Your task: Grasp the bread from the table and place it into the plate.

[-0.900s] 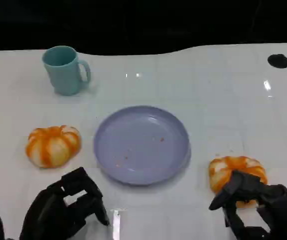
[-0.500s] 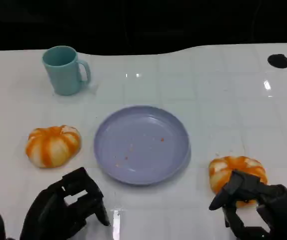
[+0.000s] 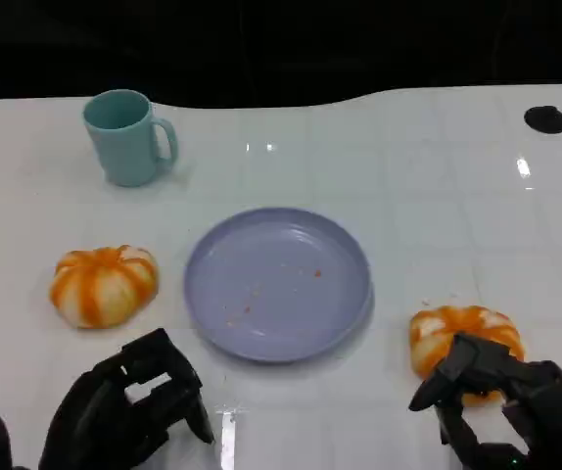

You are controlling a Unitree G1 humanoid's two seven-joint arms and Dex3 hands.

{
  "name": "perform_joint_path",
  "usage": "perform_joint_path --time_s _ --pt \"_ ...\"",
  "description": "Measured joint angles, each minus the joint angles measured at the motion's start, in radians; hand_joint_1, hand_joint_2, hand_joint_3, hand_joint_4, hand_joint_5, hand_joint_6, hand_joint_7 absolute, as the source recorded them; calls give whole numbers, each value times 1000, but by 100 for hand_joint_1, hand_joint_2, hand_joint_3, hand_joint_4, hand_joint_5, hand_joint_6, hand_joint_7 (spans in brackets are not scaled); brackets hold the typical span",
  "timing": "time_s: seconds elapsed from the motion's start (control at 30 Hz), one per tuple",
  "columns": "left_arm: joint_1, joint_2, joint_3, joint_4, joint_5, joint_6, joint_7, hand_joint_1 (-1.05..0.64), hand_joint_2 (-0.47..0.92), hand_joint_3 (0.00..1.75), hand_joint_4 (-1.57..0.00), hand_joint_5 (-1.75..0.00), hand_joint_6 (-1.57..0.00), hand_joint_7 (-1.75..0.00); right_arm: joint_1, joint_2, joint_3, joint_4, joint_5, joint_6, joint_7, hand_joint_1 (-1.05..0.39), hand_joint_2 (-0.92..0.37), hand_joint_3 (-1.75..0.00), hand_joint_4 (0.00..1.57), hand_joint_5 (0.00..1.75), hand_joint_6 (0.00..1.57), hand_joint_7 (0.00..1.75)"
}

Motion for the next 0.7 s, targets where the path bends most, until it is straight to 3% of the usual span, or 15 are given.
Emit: perform_joint_path --time_s 0.07,0.17,0.37,0.43,0.7 --pt "0 0 0 0 0 0 0 -63 92 10 -69 -172 -68 -134 0 3 -1 0 2 -1 0 -27 -66 -85 73 175 70 115" --pt "0 0 0 0 0 0 0 -64 92 10 -69 -172 -68 -134 0 8 -5 -1 16 -1 0 -33 -83 -52 64 161 73 94" --pt "0 -2 0 0 1 -5 0 -64 92 10 -69 -173 -68 -136 -7 0 -17 -16 18 19 0 -44 -90 -30 43 122 51 80" --pt "0 -4 0 0 0 -5 0 -64 92 9 -70 -173 -68 -136 -7 -17 -22 -46 -7 52 -2 -49 -92 -27 38 97 46 62" --pt "1 -5 -2 -1 3 -6 0 -65 92 11 -69 -174 -67 -136 -23 -149 -80 -205 -286 182 -42 -56 -92 -16 24 44 43 13"
